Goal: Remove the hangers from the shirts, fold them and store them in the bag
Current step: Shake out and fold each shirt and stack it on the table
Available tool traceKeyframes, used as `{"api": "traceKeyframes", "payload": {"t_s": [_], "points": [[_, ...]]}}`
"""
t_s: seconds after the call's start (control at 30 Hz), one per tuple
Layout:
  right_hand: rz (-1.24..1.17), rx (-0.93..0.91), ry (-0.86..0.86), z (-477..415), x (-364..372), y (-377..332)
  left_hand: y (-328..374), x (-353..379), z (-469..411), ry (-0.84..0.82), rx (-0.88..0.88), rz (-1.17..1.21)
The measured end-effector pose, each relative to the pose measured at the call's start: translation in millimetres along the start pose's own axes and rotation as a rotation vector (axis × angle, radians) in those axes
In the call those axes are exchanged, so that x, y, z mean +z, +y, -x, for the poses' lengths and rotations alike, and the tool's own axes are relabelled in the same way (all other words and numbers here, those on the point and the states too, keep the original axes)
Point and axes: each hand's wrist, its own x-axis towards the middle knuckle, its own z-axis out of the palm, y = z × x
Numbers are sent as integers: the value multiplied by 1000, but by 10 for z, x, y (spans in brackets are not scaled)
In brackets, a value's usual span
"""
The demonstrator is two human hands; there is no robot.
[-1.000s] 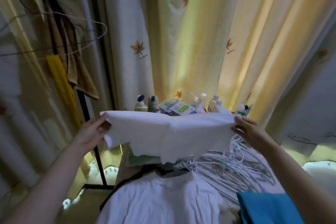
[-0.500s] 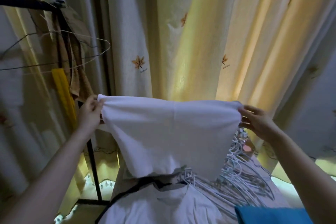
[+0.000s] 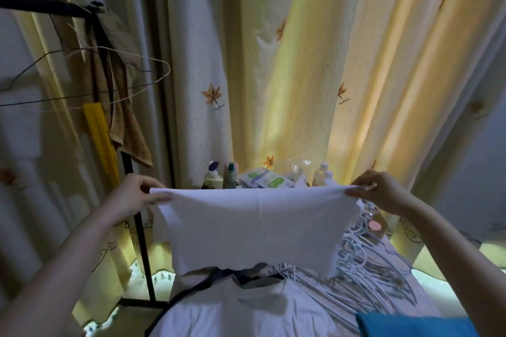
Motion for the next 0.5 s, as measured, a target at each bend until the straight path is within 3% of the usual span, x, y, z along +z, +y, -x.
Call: {"api": "traceKeyframes", "payload": {"t_s": [0.07,0.17,0.3,0.4,0.5], "points": [[-120,-53,-69,53,16,16,-26,41,25,72,32,-82],[-336,52,-97,88,194,-48,-1,215,41,27,2,-60],[-286,173,6,-30,581,-307,227,606,103,45,-30,91],[-353,161,-164,-32,794,-744,568,902,237,-167,47,217],[-379,22,-446,29,923,-1186,908,1116,373,-344,138,293]]}}
